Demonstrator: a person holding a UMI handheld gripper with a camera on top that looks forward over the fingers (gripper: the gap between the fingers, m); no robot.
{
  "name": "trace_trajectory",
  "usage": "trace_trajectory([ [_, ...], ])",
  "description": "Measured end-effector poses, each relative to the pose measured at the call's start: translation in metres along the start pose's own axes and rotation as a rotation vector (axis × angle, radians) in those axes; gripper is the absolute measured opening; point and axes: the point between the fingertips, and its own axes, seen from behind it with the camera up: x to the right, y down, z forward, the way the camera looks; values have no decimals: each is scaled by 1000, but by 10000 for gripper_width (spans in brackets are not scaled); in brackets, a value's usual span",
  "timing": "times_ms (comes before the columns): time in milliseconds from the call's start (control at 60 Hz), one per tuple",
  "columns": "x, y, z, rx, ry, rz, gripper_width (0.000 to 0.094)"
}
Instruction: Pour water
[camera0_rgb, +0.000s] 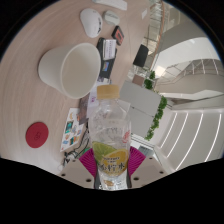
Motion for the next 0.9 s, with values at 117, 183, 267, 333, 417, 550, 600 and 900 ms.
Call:
trace_trajectory([
  [117, 10, -12, 4, -4, 26, -327, 358],
  [183, 16, -12, 1, -32, 26, -417, 359],
  [267, 17, -17, 6, -40, -25, -410, 359],
  [333, 26, -27, -6, -37, -18, -426, 360],
  [417, 29, -32, 0, -10, -15, -415, 360],
  [550, 45, -33, 6, 30, -9, -135, 360],
  [600, 61, -22, 12, 24, -2, 131, 359],
  [900, 39, 13, -21, 331, -36, 1731, 487],
])
